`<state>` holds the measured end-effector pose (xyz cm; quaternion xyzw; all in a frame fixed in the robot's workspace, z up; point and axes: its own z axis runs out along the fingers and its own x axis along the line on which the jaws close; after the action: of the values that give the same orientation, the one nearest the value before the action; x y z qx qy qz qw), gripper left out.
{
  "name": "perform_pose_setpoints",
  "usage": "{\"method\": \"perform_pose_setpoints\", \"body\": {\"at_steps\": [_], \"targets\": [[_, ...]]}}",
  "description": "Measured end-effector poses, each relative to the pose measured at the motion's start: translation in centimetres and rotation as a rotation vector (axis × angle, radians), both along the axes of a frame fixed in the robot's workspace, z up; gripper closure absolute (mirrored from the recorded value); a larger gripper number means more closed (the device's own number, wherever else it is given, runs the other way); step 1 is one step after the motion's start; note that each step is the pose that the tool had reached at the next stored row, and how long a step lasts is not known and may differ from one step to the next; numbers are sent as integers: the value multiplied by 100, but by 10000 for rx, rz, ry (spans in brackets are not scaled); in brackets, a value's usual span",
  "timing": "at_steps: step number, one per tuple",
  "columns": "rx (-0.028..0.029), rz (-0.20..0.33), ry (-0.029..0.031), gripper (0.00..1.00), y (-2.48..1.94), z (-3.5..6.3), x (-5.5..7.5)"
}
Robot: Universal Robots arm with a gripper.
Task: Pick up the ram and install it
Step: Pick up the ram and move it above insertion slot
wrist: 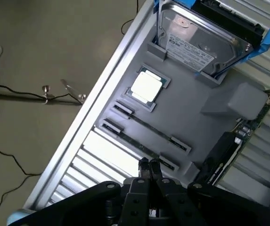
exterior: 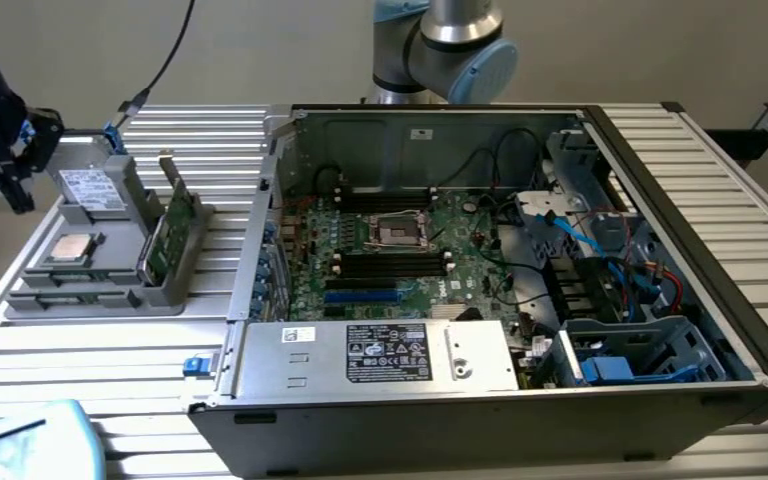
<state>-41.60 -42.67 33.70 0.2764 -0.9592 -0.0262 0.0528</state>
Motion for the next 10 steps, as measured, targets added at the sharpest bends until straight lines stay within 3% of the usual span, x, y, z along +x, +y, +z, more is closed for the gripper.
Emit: {"method": "perform_pose_setpoints", "body": {"at_steps": [10], "targets": [[31,1831,-2,89,0,-75,-1]]}}
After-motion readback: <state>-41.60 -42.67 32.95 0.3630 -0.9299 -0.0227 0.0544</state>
